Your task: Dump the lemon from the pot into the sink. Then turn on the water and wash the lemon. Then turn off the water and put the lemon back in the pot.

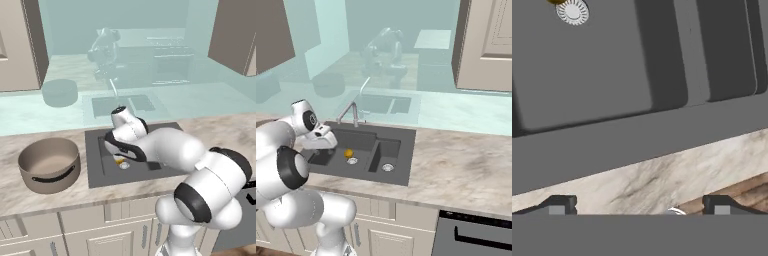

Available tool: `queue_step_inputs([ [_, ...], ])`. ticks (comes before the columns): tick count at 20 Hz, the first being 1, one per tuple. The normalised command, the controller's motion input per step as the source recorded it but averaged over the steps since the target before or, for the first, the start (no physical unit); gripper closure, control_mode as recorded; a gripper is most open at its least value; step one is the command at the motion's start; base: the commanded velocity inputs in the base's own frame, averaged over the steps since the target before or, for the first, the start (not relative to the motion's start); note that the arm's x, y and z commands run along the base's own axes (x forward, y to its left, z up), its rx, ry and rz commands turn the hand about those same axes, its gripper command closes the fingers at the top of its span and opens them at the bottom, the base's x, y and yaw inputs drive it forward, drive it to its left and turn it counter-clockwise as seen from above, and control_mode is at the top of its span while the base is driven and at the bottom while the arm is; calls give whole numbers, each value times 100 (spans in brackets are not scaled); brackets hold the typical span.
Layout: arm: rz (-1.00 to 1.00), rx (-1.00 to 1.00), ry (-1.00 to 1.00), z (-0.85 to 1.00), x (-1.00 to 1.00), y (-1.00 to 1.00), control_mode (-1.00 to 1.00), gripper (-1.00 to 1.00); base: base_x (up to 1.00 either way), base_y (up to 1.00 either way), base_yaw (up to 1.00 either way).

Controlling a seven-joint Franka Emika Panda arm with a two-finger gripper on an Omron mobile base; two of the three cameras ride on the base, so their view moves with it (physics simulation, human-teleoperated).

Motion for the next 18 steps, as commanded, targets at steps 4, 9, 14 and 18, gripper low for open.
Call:
queue_step_inputs([
  [4, -10, 2, -4, -33, 7, -4, -100, -100, 0, 0, 0],
  [9, -10, 1, -6, -32, 25, -2, -100, -100, 0, 0, 0],
  [14, -6, 0, -12, -23, 30, 0, -100, -100, 0, 0, 0],
  [18, -1, 0, -15, -16, 31, 0, -100, -100, 0, 0, 0],
])
